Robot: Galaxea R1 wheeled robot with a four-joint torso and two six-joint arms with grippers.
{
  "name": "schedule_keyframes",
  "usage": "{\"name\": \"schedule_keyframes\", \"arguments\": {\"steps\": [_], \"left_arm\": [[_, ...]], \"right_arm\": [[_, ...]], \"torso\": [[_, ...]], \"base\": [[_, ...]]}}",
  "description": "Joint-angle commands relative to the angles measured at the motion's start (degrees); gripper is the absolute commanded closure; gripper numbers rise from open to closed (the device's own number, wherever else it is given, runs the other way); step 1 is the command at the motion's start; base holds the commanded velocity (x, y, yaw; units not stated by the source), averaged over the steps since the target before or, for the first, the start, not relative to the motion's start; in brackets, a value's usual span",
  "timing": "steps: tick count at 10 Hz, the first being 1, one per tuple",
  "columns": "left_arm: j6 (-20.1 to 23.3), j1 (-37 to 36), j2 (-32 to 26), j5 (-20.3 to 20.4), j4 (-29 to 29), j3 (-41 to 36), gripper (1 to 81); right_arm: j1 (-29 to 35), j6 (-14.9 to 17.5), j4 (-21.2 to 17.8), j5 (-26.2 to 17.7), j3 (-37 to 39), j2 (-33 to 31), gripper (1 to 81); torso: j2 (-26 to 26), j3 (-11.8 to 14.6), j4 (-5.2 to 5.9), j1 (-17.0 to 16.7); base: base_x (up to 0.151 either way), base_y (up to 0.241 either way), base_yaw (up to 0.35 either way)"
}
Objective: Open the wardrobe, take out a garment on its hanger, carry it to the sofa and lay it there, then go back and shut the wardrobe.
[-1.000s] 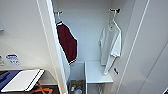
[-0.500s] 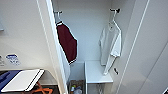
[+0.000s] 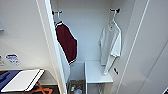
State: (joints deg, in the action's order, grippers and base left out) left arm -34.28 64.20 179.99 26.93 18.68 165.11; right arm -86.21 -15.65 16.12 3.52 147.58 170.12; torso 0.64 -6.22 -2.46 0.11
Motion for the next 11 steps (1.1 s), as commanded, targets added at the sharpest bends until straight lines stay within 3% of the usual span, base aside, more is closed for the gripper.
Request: {"name": "schedule_keyframes", "arguments": {"steps": [1, 4, 6, 7, 9, 10, 11], "left_arm": [[1.4, -7.1, -2.4, 4.6, 14.1, 5.2, 1.0], [1.3, -1.1, -6.8, 4.4, 17.1, 5.0, 1.0], [2.5, 3.4, -7.3, 4.7, 12.6, 4.7, 1.0], [3.4, 5.8, -6.6, 4.2, 3.2, 4.8, 1.0], [2.7, 8.2, -6.0, -0.6, -22.2, 4.4, 1.0], [2.6, 9.3, -6.0, -3.5, -28.1, 4.3, 1.0], [2.6, 10.6, -6.8, -5.9, -37.9, 3.1, 1.0]], "right_arm": [[2.2, 0.1, 0.4, -3.7, -0.5, -0.5, 1.0], [2.7, 0.1, 0.2, -3.7, -0.8, -0.1, 1.0], [3.1, 0.1, 0.4, -3.6, -0.9, 0.3, 1.0], [3.1, 0.1, 0.3, -3.5, -0.9, 0.5, 1.0], [3.2, 0.1, 0.2, -3.2, -0.6, 0.5, 1.0], [3.1, 0.1, 0.1, -3.2, -0.6, 0.4, 1.0], [2.9, 0.1, 0.3, -3.2, -0.5, 0.3, 1.0]], "torso": [[0.0, 0.0, 0.0, 0.0], [0.0, 0.0, 0.0, 0.0], [0.0, 0.0, 0.0, 0.0], [0.0, 0.0, 0.0, 0.0], [0.0, 0.0, 0.0, 0.0], [0.0, 0.0, 0.0, 0.0], [0.0, 0.0, 0.0, 0.0]], "base": [[0.0, 0.0, 0.0], [0.0, 0.0, 0.0], [0.0, 0.0, 0.0], [0.0, 0.0, 0.0], [0.0, 0.0, 0.0], [0.0, 0.0, 0.0], [0.0, 0.0, 0.0]]}}
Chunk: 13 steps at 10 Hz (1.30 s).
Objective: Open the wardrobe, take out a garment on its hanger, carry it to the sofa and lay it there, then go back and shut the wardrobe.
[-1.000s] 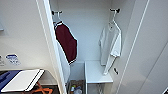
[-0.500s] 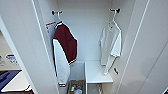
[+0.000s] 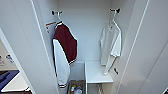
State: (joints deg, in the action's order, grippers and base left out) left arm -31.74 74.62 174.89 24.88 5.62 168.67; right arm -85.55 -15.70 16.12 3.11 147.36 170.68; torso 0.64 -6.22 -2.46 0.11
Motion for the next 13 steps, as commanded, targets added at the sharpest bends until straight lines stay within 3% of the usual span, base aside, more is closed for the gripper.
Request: {"name": "schedule_keyframes", "arguments": {"steps": [1, 4, 8, 10, 13], "left_arm": [[-0.1, 1.3, -3.2, -6.0, -30.5, -2.9, 1.0], [0.0, 3.6, -9.1, -15.4, -41.4, -15.2, 1.0], [0.0, 4.7, -8.1, -22.1, -42.5, -15.9, 1.0], [0.7, 7.1, -7.4, -23.6, -42.7, -16.1, 1.0], [0.7, 10.0, -5.3, -22.3, -41.8, -16.1, 1.0]], "right_arm": [[2.3, 0.1, 0.1, -2.8, 0.0, -0.3, 1.0], [2.2, 0.1, 0.3, -2.8, 0.3, -0.1, 1.0], [2.0, 0.1, 0.1, -3.0, 0.3, 0.2, 1.0], [1.5, -0.3, -0.2, -3.4, 1.4, 0.6, 1.0], [0.3, -0.6, -0.3, -3.7, 5.7, 3.4, 1.0]], "torso": [[0.0, 0.0, 0.0, 0.0], [0.0, 0.0, 0.0, 0.0], [0.0, 0.0, 0.0, 0.0], [0.0, 0.0, 0.0, 0.0], [0.0, 0.0, 0.0, 0.0]], "base": [[0.0, 0.0, 0.0], [0.0, 0.0, 0.0], [0.0, 0.0, 0.0], [0.0, 0.0, 0.0], [0.0, 0.0, 0.0]]}}
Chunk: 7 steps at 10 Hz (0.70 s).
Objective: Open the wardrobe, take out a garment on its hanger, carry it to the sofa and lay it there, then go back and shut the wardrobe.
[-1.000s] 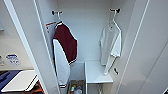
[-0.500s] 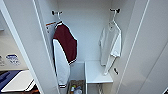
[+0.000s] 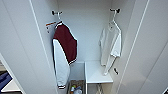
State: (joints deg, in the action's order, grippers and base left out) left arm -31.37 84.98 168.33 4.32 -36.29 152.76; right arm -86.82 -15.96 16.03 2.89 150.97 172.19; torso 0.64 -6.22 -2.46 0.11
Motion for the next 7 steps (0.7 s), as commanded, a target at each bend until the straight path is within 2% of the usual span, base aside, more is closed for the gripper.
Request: {"name": "schedule_keyframes", "arguments": {"steps": [1, 7], "left_arm": [[-0.1, 0.5, 2.5, -1.2, 0.3, 0.0, 1.0], [-0.1, 2.8, 5.4, -1.9, 0.1, 0.2, 1.0]], "right_arm": [[1.1, -0.3, -0.4, -3.5, 2.9, 2.6, 1.0], [-1.1, 0.3, -0.1, -3.5, 3.4, 3.6, 1.0]], "torso": [[0.0, 0.0, 0.0, 0.0], [0.0, 0.0, 0.0, 0.0]], "base": [[0.0, 0.0, 0.0], [0.0, 0.0, 0.0]]}}
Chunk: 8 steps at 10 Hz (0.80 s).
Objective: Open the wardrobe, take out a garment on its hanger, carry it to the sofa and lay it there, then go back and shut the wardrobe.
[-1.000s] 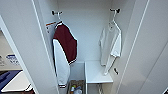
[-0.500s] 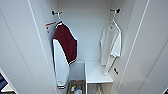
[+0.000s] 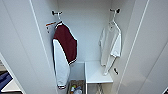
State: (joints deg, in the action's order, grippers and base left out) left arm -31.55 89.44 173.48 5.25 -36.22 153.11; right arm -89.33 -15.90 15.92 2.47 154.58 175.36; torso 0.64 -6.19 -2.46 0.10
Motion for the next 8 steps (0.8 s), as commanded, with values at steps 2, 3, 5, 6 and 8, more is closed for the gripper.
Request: {"name": "schedule_keyframes", "arguments": {"steps": [2, 3, 5, 6, 8], "left_arm": [[0.1, -1.8, 0.1, -2.8, 0.0, 0.3, 1.0], [0.0, -1.8, 0.4, -2.8, 0.0, 1.0, 1.0], [0.1, -1.8, 0.3, -2.8, 0.0, 1.3, 1.0], [0.2, -1.8, 0.2, -2.8, -0.1, 1.3, 1.0], [0.3, -1.8, -0.1, -2.8, -0.1, 1.3, 1.0]], "right_arm": [[1.3, 0.3, 0.0, -3.1, -0.4, 0.8, 1.0], [1.3, 0.3, -0.1, -3.1, -0.3, 1.1, 1.0], [1.4, 0.3, 0.2, -3.1, -0.3, 1.4, 1.0], [1.3, 0.3, 0.3, -3.1, -0.3, 1.4, 1.0], [1.3, 0.3, 0.3, -3.1, -0.4, 1.3, 1.0]], "torso": [[0.0, 0.0, 0.0, 0.0], [0.0, 0.0, 0.0, 0.0], [0.0, 0.0, 0.0, 0.0], [0.0, 0.0, 0.0, 0.0], [0.1, 0.1, 0.0, -0.1]], "base": [[0.0, 0.0, 0.0], [0.0, 0.0, 0.0], [0.0, 0.0, 0.0], [0.076, 0.0, 0.0], [0.098, 0.0, 0.0]]}}
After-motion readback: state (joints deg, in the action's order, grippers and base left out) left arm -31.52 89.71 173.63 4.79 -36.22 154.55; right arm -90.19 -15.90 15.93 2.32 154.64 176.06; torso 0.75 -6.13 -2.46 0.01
